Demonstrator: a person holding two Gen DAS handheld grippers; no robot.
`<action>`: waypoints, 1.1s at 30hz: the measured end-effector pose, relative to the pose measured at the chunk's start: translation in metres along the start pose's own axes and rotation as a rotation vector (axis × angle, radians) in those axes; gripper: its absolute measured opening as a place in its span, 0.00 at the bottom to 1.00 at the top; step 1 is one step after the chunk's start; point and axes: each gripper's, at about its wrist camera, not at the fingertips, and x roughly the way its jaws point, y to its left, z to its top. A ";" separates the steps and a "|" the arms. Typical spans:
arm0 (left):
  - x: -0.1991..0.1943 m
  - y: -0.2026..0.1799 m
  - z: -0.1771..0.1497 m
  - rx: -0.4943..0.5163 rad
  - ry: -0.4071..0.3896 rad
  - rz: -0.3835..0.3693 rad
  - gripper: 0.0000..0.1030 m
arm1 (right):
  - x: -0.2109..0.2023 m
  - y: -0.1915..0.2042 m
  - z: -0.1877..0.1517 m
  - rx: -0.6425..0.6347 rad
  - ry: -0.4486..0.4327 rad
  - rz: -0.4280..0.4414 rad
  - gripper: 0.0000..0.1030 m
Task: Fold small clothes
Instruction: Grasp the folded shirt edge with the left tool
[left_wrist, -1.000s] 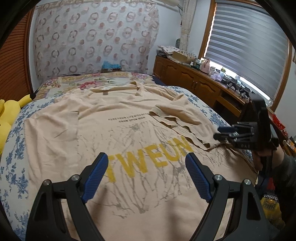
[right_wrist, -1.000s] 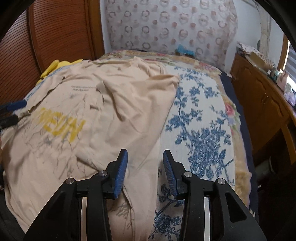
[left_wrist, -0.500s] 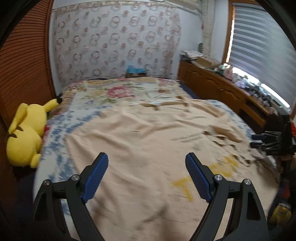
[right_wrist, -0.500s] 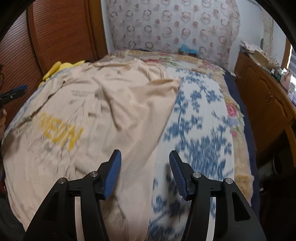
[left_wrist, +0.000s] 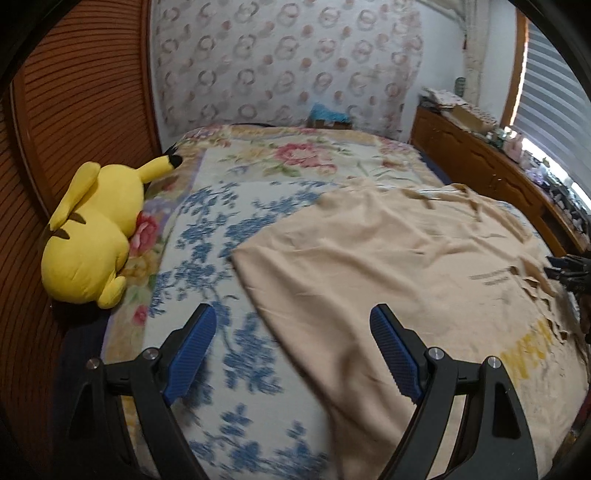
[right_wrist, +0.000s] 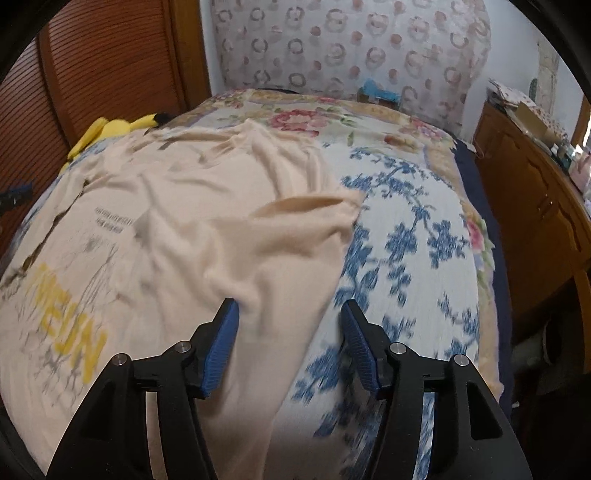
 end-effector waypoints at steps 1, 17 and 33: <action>0.004 0.003 0.001 -0.004 0.006 0.002 0.84 | 0.002 -0.003 0.002 0.008 -0.001 -0.001 0.58; 0.039 0.020 0.020 0.009 0.109 0.000 0.84 | 0.036 -0.005 0.048 -0.014 0.004 0.001 0.62; 0.054 0.023 0.032 -0.020 0.121 -0.037 0.60 | 0.035 -0.005 0.041 -0.007 -0.038 0.007 0.63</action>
